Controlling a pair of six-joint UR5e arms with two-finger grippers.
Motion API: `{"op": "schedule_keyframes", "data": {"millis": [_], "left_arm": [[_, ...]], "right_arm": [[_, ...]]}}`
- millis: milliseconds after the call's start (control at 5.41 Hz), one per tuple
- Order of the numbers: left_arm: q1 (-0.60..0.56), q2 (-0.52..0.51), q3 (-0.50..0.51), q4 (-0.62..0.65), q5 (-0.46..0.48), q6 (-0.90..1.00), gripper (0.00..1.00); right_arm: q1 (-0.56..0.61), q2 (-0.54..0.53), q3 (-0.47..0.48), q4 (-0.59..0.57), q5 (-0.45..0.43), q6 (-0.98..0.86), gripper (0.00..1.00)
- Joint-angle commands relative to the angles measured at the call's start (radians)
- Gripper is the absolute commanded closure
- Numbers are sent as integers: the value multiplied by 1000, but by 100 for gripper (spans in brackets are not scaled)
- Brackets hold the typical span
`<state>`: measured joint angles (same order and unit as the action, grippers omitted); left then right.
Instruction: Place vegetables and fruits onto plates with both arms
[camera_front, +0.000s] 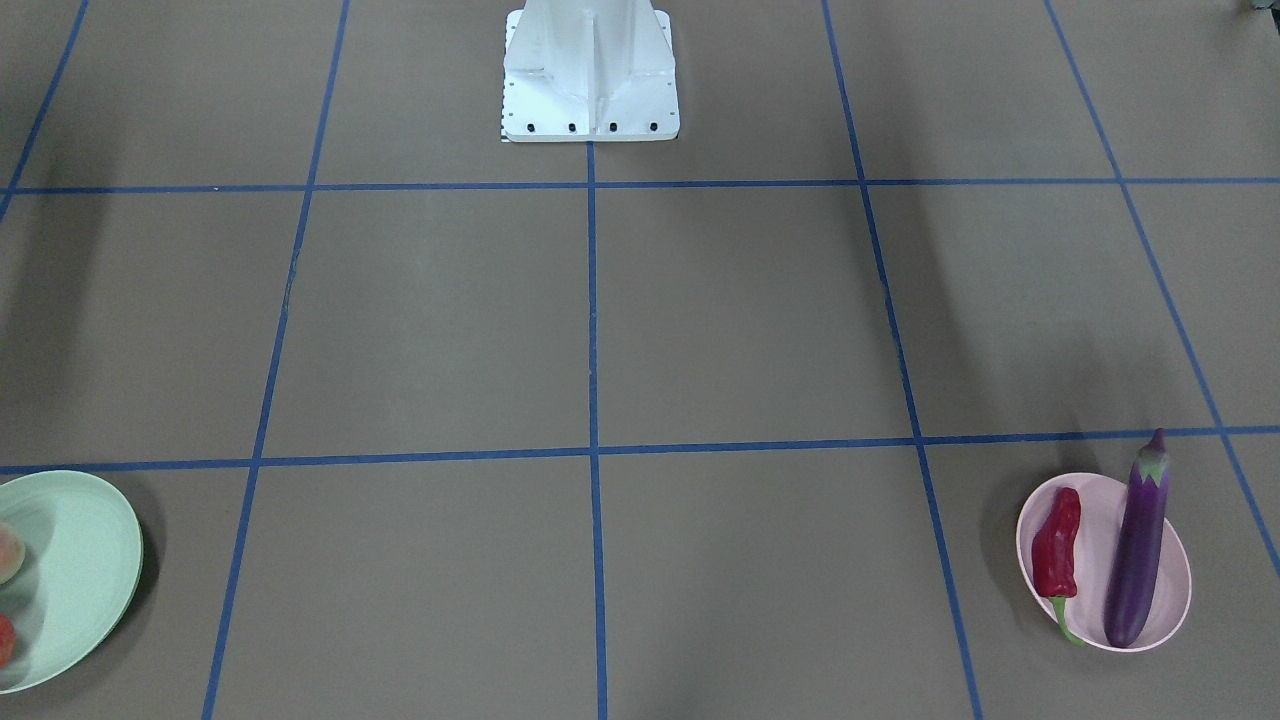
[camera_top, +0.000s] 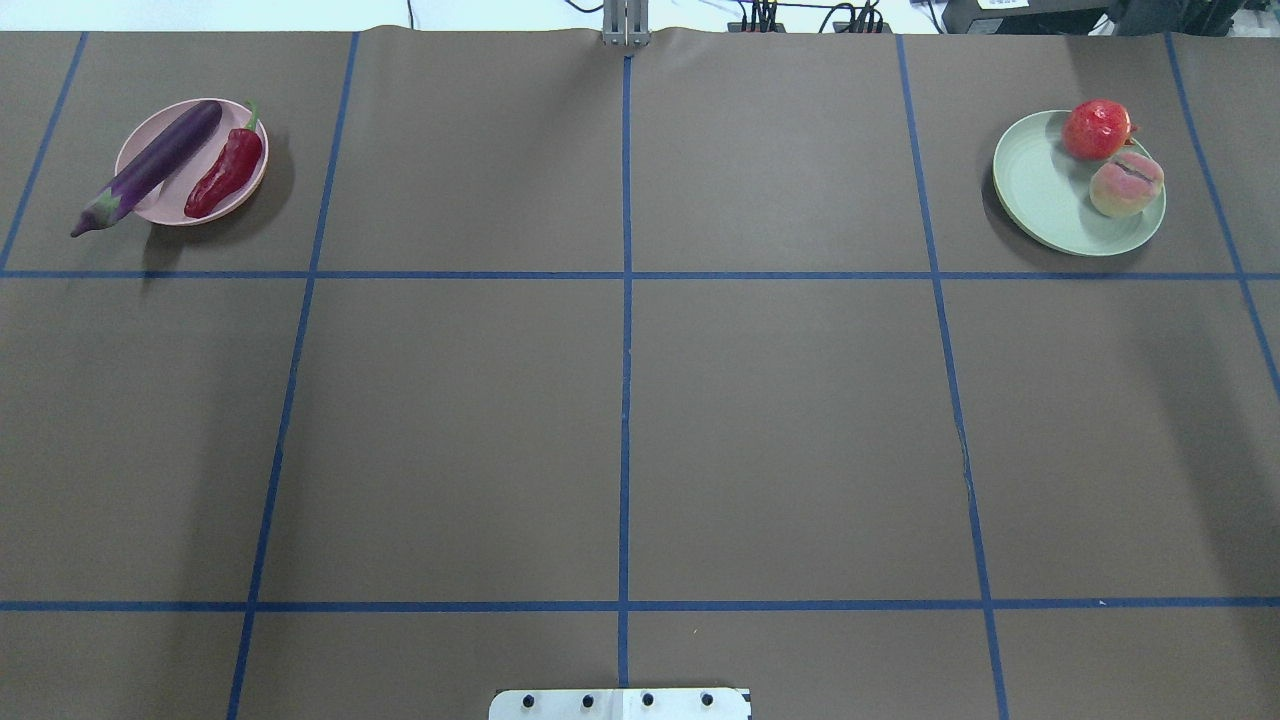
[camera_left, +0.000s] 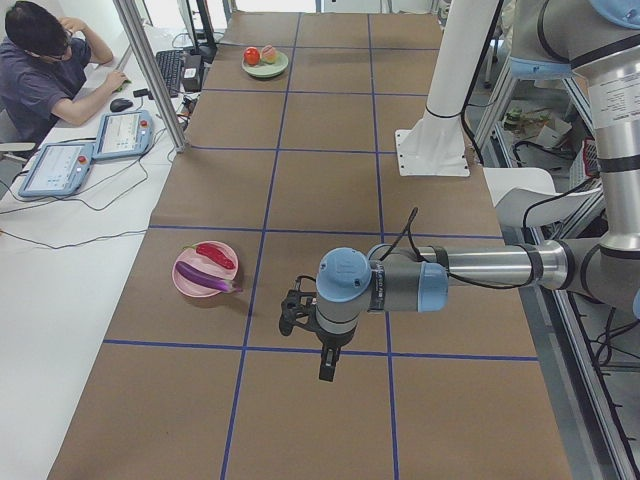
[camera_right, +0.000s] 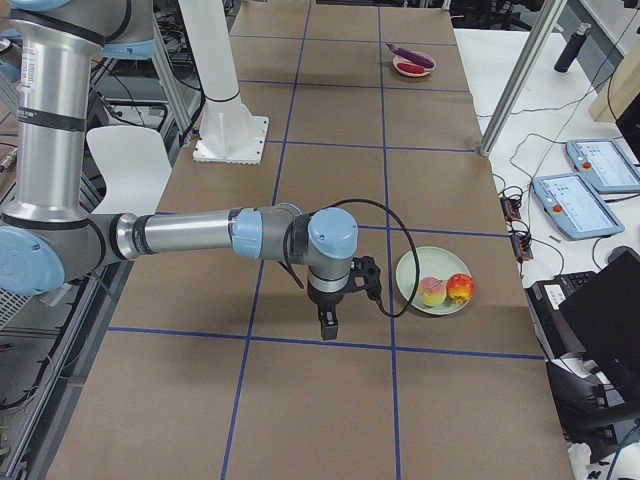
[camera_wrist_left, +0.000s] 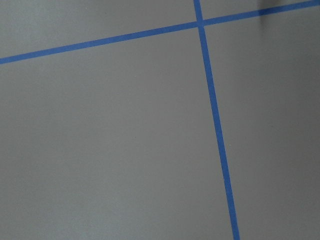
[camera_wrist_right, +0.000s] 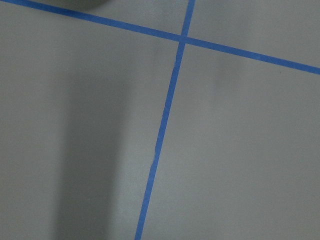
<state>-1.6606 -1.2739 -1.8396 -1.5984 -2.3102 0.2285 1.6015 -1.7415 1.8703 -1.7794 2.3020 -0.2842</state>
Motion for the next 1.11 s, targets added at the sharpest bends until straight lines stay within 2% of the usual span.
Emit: {"op": "schedule_keyframes", "data": {"millis": [0,925], "left_arm": [[1,1,0,0,0,0,0],[1,22,14,1,0,0,0]], "right_arm": [[0,0,0,0,-1,-1,0],[0,0,3,0,-1,10,0]]}}
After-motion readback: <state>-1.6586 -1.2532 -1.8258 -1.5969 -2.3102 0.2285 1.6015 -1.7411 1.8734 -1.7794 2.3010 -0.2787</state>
